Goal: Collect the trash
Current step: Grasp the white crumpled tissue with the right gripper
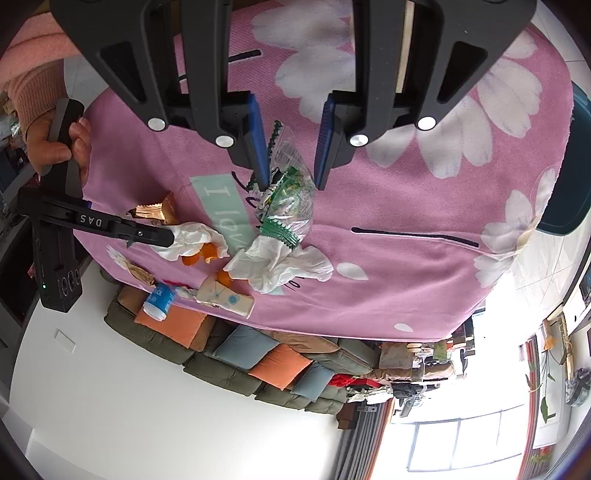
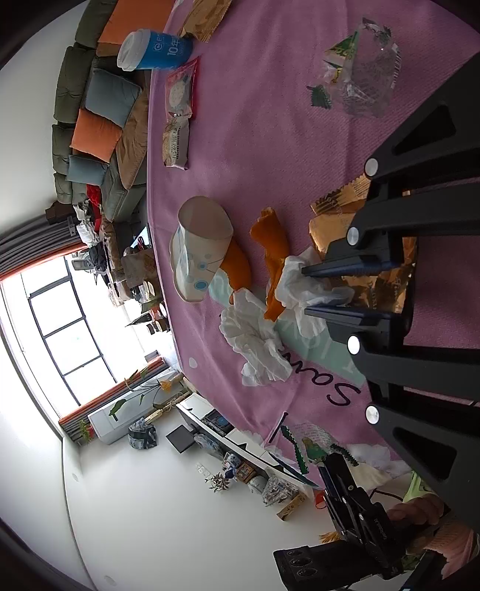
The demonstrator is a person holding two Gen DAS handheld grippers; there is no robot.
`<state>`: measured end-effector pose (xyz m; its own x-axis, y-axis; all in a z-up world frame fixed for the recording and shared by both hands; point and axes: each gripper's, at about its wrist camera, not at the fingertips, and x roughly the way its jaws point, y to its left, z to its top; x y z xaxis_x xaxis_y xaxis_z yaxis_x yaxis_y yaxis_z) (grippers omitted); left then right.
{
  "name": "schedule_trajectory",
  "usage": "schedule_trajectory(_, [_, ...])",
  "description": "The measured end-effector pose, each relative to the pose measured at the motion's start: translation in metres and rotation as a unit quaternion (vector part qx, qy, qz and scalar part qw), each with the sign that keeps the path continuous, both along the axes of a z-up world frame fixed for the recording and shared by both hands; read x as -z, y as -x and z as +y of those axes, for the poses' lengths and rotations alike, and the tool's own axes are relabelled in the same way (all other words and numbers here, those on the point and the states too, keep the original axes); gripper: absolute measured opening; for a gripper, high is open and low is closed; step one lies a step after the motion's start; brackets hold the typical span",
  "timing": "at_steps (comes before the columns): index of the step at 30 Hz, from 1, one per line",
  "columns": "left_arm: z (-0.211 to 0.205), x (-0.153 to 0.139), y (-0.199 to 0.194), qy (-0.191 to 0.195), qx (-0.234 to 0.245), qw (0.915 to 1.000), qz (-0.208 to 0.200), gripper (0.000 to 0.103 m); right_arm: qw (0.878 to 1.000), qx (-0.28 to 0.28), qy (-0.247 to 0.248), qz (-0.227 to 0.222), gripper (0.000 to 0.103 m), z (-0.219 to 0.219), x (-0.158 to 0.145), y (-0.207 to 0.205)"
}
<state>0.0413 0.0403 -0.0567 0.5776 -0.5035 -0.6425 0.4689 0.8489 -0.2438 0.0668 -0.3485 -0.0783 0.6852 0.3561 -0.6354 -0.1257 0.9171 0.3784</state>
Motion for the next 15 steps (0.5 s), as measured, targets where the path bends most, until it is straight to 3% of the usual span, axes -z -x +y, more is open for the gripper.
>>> schedule_trajectory(15, [0.052,-0.015,0.004,0.007,-0.065,0.9977,-0.019,0.024,0.997,-0.058,-0.013,-0.058,0.008,0.029,-0.039,0.022])
